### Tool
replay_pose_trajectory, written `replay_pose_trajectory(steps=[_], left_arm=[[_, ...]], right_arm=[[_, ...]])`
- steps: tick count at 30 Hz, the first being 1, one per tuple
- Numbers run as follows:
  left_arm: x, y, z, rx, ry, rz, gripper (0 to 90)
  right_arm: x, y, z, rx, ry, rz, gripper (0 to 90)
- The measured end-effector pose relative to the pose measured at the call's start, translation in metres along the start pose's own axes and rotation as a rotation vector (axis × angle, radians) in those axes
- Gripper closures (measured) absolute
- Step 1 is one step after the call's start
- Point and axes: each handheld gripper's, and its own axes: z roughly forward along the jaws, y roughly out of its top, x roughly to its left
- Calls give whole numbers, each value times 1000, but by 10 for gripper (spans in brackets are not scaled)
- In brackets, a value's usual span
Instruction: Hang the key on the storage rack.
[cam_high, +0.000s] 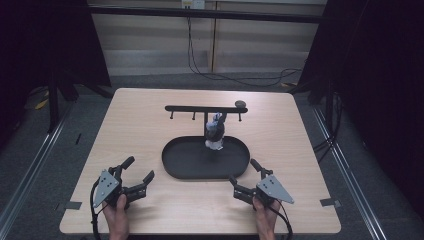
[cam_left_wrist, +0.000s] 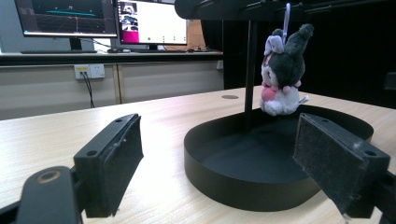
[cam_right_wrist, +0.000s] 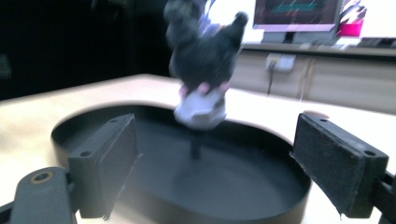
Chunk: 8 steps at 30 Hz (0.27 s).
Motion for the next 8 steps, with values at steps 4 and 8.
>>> replay_pose_trajectory(steps=[4,8], left_arm=[[0,0,0,2,-3,4,153],[0,0,0,1,0,1,153]], right_arm=[[0,-3,-10,-103,30,-8,138],[1,-1,-4,-36,7,-9,136]])
